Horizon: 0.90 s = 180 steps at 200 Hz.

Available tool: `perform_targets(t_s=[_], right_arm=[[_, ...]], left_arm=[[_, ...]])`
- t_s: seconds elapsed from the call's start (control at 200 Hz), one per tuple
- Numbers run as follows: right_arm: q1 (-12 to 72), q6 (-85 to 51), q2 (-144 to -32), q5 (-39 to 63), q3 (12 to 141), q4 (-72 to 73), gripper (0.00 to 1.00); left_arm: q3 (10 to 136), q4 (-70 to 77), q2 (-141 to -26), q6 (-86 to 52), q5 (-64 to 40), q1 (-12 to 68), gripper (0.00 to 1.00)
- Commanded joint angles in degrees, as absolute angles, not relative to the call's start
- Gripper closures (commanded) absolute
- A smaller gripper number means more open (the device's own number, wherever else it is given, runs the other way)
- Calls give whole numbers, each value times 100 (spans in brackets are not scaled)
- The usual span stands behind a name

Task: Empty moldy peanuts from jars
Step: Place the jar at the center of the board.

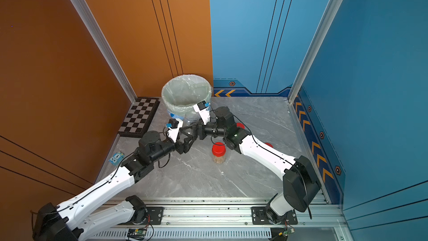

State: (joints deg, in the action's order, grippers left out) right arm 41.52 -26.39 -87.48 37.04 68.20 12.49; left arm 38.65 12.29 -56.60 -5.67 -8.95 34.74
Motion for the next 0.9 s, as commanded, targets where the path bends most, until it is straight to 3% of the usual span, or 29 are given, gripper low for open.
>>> perform_targets(t_s=[0.0, 0.13, 0.2, 0.305, 0.41, 0.48, 0.616, 0.666, 0.896], right_arm=[[4187, -2795, -8816, 3813, 7012, 1626, 10], [4184, -2786, -8832, 3767, 7032, 1617, 16], [4184, -2777, -8866, 3678, 7066, 1533, 28], [4174, -2786, -8873, 3595, 7043, 1564, 39], [4175, -2755, -8851, 3522, 7039, 1566, 42], [4170, -2662, -8834, 3453, 7092, 1429, 44], [4157, -2487, -8811, 3282, 7144, 1214, 46], [4157, -2382, -8798, 3220, 7169, 1099, 47], [4108, -2080, -8754, 2924, 7351, 646, 49]], left_arm=[[3943, 1329, -5695, -589, -983, 3566, 48], [3958, 1328, -5757, -607, -1032, 3593, 48], [3959, 1329, -5774, -585, -1052, 3615, 48], [3946, 1332, -5782, -574, -1043, 3630, 42], [3920, 1326, -5792, -545, -1087, 3659, 33], [3902, 1320, -5801, -537, -1134, 3670, 21], [3830, 1324, -5784, -501, -1334, 3672, 15], [3806, 1319, -5766, -492, -1434, 3669, 7], [3797, 1272, -5689, -514, -1520, 3669, 1]])
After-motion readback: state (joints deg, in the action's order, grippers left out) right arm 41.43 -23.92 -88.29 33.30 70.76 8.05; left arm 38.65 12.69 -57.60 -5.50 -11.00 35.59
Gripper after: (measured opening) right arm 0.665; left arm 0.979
